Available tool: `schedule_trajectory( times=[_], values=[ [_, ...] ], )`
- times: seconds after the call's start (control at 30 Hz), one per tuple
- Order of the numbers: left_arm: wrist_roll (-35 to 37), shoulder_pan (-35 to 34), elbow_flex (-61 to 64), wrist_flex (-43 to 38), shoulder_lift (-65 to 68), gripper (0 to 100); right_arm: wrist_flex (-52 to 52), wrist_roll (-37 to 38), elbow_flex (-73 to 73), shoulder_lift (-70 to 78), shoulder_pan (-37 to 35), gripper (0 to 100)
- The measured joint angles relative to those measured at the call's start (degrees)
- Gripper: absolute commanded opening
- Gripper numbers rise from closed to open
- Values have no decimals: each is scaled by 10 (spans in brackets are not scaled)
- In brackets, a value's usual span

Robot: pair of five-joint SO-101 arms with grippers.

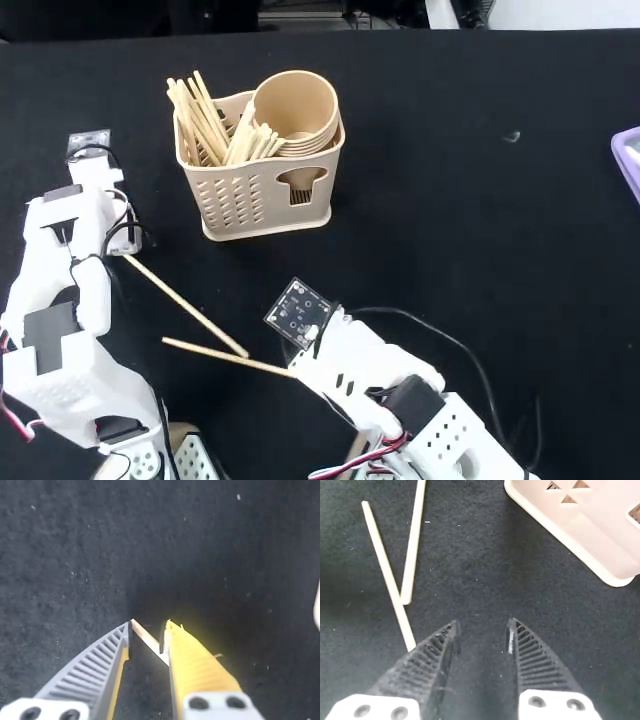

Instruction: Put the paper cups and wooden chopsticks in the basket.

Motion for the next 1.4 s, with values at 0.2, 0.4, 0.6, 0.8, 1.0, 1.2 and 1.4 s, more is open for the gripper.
schedule_trajectory(
  times=[0.2,0.4,0.6,0.8,1.0,1.2,1.4],
  values=[
    [-32,0,0,11,0,116,0,0,0,0,0,155],
    [-31,0,0,11,0,116,0,0,0,0,0,155],
    [9,0,0,11,0,134,0,0,0,0,0,155],
    [49,0,-64,100,0,253,0,0,0,0,0,155],
    [90,0,-108,181,0,229,0,0,0,0,0,155],
    [152,0,-36,126,0,197,0,0,0,0,0,155],
    [210,2,13,71,-5,47,0,0,0,0,0,155]
  ],
)
